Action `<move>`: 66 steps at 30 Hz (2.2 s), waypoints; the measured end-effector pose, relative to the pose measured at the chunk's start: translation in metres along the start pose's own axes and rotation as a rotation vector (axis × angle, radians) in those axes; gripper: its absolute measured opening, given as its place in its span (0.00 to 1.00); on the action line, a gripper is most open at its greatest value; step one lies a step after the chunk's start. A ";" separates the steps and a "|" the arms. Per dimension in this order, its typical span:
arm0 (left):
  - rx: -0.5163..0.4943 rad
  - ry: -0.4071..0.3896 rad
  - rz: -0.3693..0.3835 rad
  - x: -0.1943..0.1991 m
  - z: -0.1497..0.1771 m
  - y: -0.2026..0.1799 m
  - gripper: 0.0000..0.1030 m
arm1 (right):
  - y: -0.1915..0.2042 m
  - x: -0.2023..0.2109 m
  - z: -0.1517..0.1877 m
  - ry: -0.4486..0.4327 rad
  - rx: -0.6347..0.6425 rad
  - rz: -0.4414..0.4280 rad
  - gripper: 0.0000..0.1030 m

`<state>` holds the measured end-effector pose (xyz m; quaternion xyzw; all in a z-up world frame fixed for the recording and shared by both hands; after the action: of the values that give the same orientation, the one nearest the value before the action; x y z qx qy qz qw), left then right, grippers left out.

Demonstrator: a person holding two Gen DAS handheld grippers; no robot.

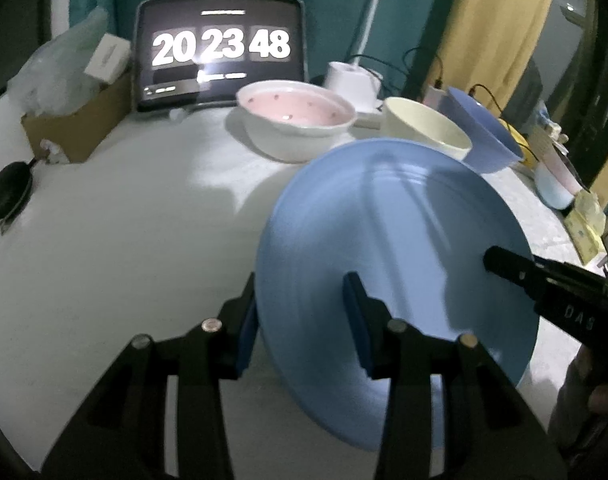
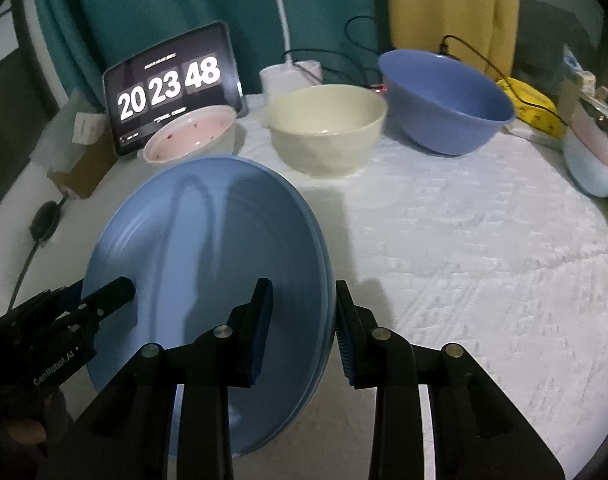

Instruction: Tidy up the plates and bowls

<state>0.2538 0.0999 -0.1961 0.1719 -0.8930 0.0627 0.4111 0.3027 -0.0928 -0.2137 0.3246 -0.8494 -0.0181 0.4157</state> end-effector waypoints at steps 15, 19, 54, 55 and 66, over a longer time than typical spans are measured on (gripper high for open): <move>-0.014 0.005 -0.048 -0.011 0.001 0.013 0.40 | 0.009 -0.029 0.001 0.067 -0.002 -0.037 0.33; -0.030 -0.005 -0.058 -0.011 0.001 0.011 0.41 | 0.005 -0.034 0.007 0.103 -0.011 -0.021 0.33; -0.100 -0.187 0.041 0.069 -0.037 -0.081 0.46 | -0.072 0.073 -0.011 -0.137 -0.073 0.036 0.34; -0.105 -0.189 0.044 0.070 -0.037 -0.084 0.46 | -0.077 0.077 -0.012 -0.146 -0.078 0.040 0.34; -0.167 -0.215 0.106 0.071 -0.056 -0.137 0.50 | -0.121 0.102 -0.027 -0.212 -0.096 0.081 0.34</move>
<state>0.2999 -0.0320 -0.1096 0.0955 -0.9419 -0.0090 0.3220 0.3418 -0.2392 -0.1612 0.2658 -0.8992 -0.0763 0.3389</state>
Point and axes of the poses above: each gripper's, at about its wrist camera, not at the fingertips, and x roughly against the way its jaws point, y to its left, z to its underside, the point moved 5 cm from there along -x, roughly the way its jaws point, and after that the axes turned 12 degrees about -z, right-handed, at the moved point
